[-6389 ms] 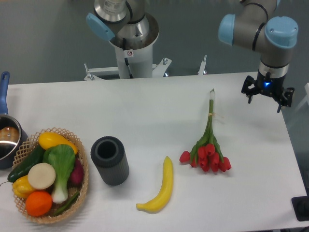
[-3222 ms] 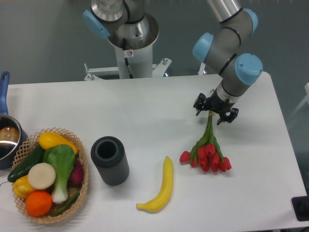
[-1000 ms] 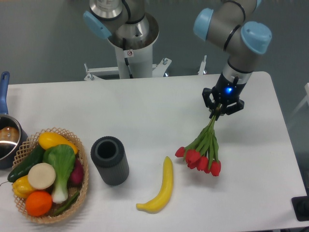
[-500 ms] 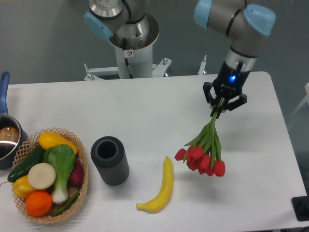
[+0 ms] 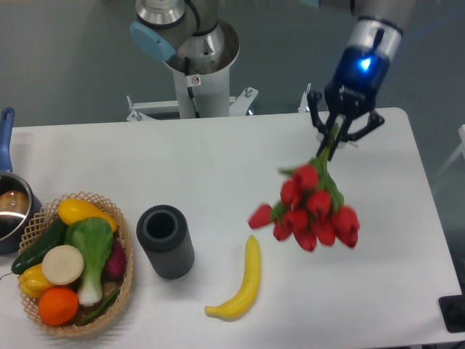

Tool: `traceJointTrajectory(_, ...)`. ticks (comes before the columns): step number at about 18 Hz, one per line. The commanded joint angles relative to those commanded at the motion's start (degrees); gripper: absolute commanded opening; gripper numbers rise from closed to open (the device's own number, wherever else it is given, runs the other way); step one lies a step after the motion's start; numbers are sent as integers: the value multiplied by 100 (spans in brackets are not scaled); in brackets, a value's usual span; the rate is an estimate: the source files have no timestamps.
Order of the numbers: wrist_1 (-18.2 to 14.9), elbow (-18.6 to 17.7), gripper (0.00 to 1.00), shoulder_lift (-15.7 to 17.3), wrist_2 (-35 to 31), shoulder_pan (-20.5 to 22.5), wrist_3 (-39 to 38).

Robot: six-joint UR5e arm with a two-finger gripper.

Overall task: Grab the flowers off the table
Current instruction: 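Raise the tulip bunch higher, swinging the blooms up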

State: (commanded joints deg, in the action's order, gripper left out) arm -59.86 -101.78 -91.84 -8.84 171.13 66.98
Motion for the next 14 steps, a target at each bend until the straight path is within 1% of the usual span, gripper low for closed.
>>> traceJointTrajectory(1,18,0,21,-44,379,-44,-18)
traceJointTrajectory(2,18,0,21,-88,600,-96,-10)
traceJointTrajectory(4,35,18,21,-220,751,-350,17)
traceJointTrajectory(5,105,18,21,-246,908,-448,17)
traceJointTrajectory(6,167,9,21,-377,1223,-509,17)
traceJointTrajectory(8,211,9,21,-527,1935,-519,26)
traceJointTrajectory(9,229,9,21,-615,2095,-510,26)
traceJointTrajectory(14,308,0,21,-703,2123,-589,34)
